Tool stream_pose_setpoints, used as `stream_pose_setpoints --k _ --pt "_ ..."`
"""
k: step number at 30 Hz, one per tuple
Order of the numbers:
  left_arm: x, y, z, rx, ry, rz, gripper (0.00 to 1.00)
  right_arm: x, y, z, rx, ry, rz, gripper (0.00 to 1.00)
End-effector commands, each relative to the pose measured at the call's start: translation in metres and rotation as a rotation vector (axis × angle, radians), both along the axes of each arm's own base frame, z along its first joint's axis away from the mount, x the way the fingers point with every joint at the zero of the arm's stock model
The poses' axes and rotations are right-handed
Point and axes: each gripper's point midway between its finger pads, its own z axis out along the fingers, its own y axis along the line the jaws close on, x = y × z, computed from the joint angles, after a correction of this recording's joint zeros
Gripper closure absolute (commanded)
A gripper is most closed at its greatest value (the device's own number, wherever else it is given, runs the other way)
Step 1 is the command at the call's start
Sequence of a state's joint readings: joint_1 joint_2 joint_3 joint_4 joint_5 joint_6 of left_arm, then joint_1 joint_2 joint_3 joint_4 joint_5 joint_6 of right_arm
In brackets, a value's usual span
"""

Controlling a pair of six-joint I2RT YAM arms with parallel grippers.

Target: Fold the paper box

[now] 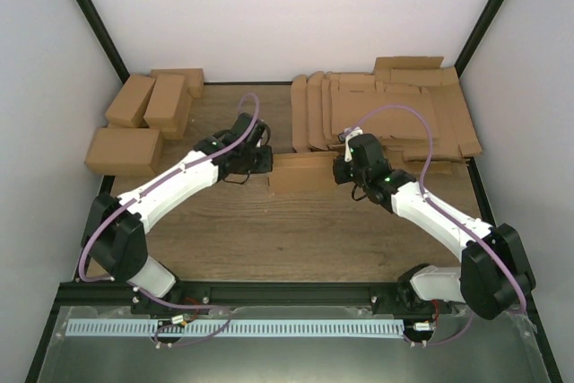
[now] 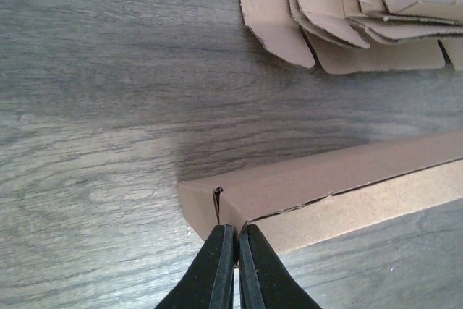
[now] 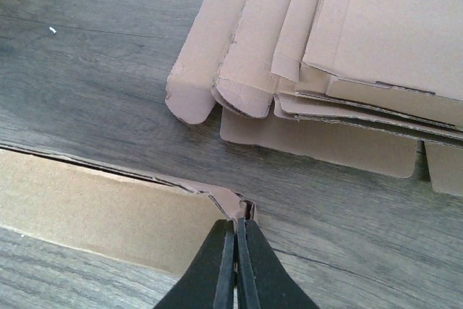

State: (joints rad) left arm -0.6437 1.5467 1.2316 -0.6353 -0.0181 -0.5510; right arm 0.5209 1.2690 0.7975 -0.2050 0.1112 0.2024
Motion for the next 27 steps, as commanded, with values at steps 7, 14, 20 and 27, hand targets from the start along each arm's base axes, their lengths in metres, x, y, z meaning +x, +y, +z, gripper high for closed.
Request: stream_pose_setpoints --k 7,14,20,27 --pt "0.008 -0.004 0.000 -0.051 0.051 0.095 0.96 -0.011 -0.005 -0.017 -0.054 0.070 -0.015 0.99" --pt "0.010 -0.012 0.002 -0.074 0.124 0.098 0.96 -0.013 -0.007 -0.019 -0.066 0.068 -0.015 0.99" --pt "0.009 -0.004 -0.005 -0.039 0.112 0.115 0.96 -0.013 -0.008 -0.019 -0.070 0.064 -0.017 0.99" --pt "0.003 0.016 -0.014 0.038 0.061 0.113 0.96 -0.011 -0.016 -0.025 -0.137 0.085 -0.039 0.99"
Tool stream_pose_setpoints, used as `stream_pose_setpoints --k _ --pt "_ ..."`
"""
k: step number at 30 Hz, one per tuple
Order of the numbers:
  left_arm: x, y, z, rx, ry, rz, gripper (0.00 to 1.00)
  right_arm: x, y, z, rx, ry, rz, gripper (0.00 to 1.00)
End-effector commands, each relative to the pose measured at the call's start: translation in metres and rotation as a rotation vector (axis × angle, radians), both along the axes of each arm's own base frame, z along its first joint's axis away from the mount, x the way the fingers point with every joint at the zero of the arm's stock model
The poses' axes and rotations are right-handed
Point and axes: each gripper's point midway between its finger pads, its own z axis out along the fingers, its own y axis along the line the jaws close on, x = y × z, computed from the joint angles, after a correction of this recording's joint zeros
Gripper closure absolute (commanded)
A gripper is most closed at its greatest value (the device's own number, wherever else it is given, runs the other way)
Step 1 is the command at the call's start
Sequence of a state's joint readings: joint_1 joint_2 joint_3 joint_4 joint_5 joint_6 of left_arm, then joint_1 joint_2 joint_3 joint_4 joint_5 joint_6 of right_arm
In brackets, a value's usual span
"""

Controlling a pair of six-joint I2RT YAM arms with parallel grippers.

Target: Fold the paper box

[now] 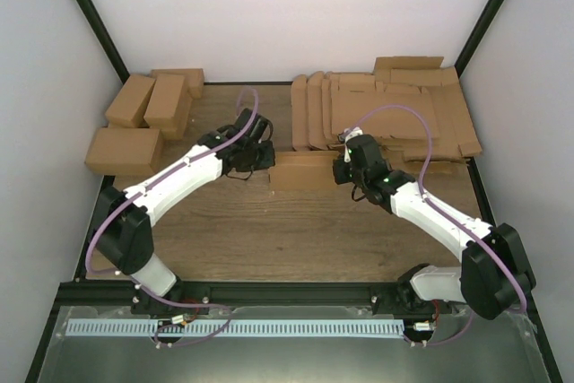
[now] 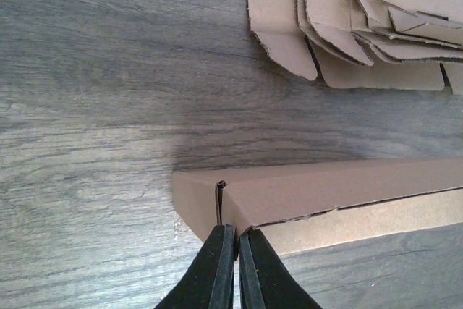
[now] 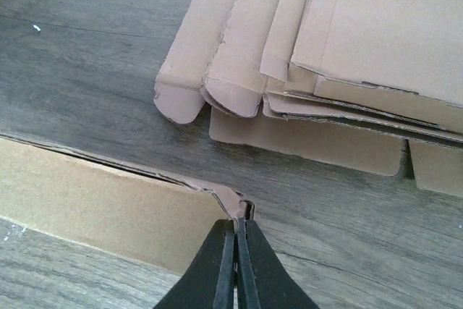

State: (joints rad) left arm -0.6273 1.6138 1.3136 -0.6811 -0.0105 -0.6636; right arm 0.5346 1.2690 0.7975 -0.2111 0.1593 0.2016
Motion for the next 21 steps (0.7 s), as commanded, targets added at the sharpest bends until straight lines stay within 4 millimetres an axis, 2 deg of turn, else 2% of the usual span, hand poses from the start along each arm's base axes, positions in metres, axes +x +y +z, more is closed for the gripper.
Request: stream_pose_setpoints --k 1,8,16,21 --pt "-0.010 0.019 -0.015 0.076 -0.010 0.003 0.96 -0.009 -0.014 -0.025 -0.124 0.097 -0.022 0.99" --pt "-0.014 0.034 -0.034 0.161 -0.019 0.015 0.96 -0.005 -0.013 -0.024 -0.160 0.102 0.001 0.99" --pt "-0.010 0.025 -0.029 0.135 -0.048 0.000 0.96 -0.010 -0.004 -0.019 -0.122 0.086 0.060 0.99" --pt "-0.004 0.032 -0.025 0.201 -0.064 0.005 0.96 -0.010 -0.004 -0.018 -0.144 0.091 0.072 0.99"
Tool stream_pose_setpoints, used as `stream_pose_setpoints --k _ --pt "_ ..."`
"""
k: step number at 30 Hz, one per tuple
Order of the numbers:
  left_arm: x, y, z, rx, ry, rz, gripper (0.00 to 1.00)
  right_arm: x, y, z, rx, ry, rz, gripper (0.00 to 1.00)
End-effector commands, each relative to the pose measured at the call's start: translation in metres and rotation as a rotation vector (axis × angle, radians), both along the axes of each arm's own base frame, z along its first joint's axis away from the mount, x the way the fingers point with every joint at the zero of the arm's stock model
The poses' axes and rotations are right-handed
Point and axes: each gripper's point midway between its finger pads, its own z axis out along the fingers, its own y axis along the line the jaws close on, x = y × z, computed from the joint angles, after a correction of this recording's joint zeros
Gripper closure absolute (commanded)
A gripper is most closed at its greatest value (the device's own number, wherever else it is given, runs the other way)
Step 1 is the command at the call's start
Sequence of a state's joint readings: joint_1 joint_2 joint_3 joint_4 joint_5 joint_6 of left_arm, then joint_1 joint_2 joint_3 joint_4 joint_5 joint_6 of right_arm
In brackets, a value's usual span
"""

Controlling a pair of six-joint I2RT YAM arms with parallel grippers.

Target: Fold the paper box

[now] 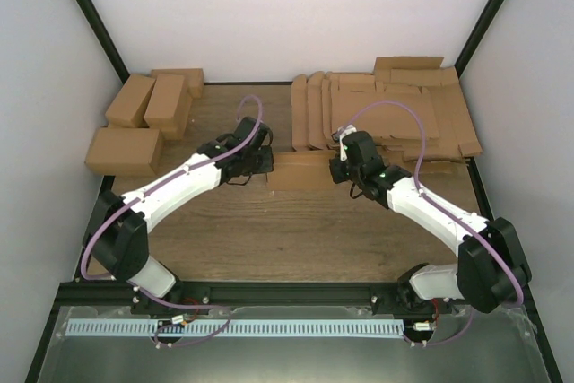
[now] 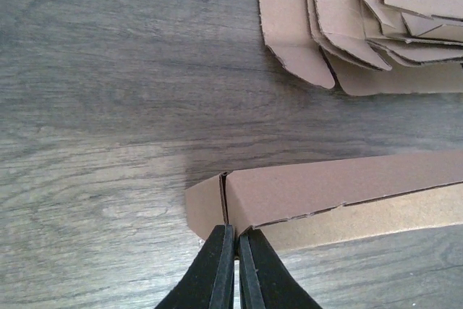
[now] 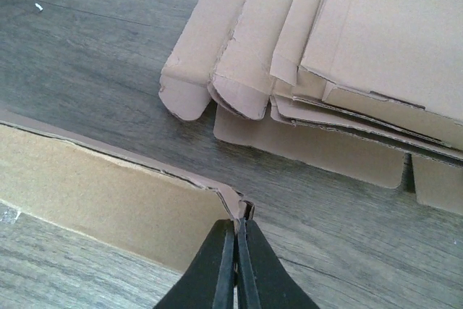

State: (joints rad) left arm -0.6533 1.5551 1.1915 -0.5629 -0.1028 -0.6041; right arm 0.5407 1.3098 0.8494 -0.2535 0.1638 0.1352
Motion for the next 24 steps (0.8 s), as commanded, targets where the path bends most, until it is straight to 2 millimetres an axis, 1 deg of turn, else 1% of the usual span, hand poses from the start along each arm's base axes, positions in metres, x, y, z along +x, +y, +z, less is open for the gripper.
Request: stream_pose_setpoints --k 1,4,5,9,12,15,19,21,24 --pt "-0.002 0.023 -0.018 0.146 0.041 0.032 0.96 -0.015 -0.008 -0.018 -0.073 0.089 0.025 0.99" --pt "-0.004 0.020 -0.018 0.124 0.047 0.028 0.96 -0.016 -0.003 -0.022 -0.038 0.123 0.017 0.99" --pt "-0.005 0.019 -0.018 0.114 0.048 0.024 0.96 -0.018 -0.002 -0.027 -0.019 0.138 0.013 0.99" --pt "-0.008 0.013 -0.020 0.093 0.038 0.016 0.96 -0.030 0.011 -0.040 0.108 0.149 0.036 0.99" --pt "-0.011 0.013 -0.025 0.098 0.042 0.010 0.96 -0.034 0.008 -0.051 0.180 0.110 0.001 0.99" --pt "-0.013 0.010 -0.027 0.098 0.042 -0.002 0.96 -0.033 0.006 -0.057 0.198 0.118 -0.037 0.98" --pt "-0.014 0.007 -0.023 0.089 0.028 -0.013 0.96 -0.033 0.006 -0.063 0.192 0.142 -0.050 0.92" --pt "-0.014 0.007 -0.021 0.093 0.016 -0.016 0.96 -0.034 0.003 -0.062 0.201 0.148 -0.077 0.88" --pt "-0.011 0.009 -0.017 0.103 -0.014 -0.022 0.96 -0.041 0.002 -0.044 0.279 0.103 -0.081 0.72"
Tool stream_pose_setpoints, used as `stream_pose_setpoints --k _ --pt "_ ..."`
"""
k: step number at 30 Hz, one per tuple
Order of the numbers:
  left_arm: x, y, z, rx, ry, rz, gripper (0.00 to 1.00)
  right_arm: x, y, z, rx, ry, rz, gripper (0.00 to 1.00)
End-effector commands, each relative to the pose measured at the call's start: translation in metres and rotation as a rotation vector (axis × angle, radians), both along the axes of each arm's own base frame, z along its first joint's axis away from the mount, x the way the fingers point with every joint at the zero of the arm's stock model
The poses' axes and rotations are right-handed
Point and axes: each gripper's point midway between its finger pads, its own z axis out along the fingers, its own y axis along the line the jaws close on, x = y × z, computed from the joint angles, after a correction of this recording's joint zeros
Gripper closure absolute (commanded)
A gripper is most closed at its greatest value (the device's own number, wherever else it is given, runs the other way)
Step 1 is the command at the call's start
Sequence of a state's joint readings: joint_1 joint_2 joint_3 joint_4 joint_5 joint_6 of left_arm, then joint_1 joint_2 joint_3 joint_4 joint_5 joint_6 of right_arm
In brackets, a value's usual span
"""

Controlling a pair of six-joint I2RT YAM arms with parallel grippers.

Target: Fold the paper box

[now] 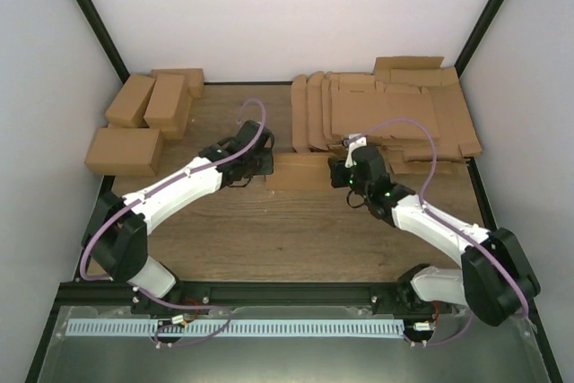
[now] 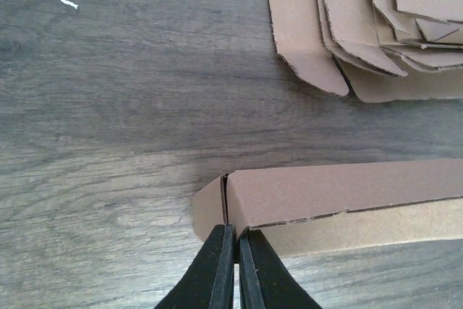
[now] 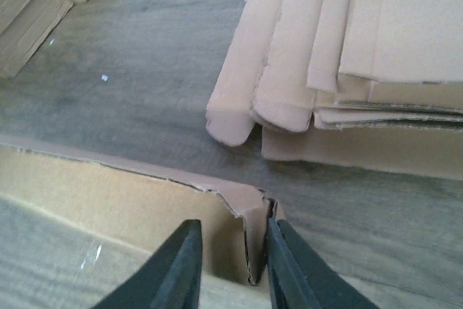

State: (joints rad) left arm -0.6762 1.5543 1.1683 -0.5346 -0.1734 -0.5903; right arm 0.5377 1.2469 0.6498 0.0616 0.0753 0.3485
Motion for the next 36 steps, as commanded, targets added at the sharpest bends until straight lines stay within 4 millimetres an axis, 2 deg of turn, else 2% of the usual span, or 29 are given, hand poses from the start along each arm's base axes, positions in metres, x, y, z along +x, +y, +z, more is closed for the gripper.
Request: stream_pose_setpoints --k 1,3,5,8,11,12,15,19,23,26,36 --pt "-0.012 0.007 -0.012 0.059 0.021 -0.032 0.96 -0.037 -0.010 -0.034 0.006 0.153 0.007 0.70" --pt "-0.010 0.008 -0.009 0.071 0.007 -0.042 0.96 -0.040 -0.008 -0.016 0.027 0.135 0.029 0.63" --pt "-0.009 0.009 -0.007 0.083 -0.005 -0.048 0.96 -0.040 -0.007 0.000 0.025 0.128 0.041 0.62" --pt "-0.008 0.011 -0.003 0.095 -0.021 -0.049 0.96 -0.042 -0.009 0.018 0.026 0.138 0.041 0.47" --pt "-0.006 0.010 -0.001 0.096 -0.028 -0.056 0.96 -0.039 -0.018 0.034 0.085 0.155 -0.012 0.28" --pt "-0.006 0.010 -0.001 0.096 -0.028 -0.058 0.96 -0.037 -0.021 0.039 0.109 0.162 -0.037 0.27" --pt "-0.007 0.008 -0.001 0.096 -0.029 -0.067 0.96 -0.027 -0.034 0.049 0.203 0.213 -0.147 0.29" --pt "-0.006 0.008 0.000 0.100 -0.036 -0.074 0.96 -0.013 -0.028 0.061 0.297 0.238 -0.162 0.39" --pt "-0.007 0.006 0.002 0.098 -0.037 -0.078 0.96 -0.001 -0.018 0.070 0.284 0.232 -0.123 0.51" --pt "-0.008 0.008 0.001 0.111 -0.041 -0.063 0.96 0.002 -0.014 0.063 0.263 0.275 -0.110 0.55" --pt "-0.009 0.006 -0.002 0.165 -0.058 -0.041 0.96 -0.004 -0.005 0.034 0.316 0.400 -0.129 0.53"
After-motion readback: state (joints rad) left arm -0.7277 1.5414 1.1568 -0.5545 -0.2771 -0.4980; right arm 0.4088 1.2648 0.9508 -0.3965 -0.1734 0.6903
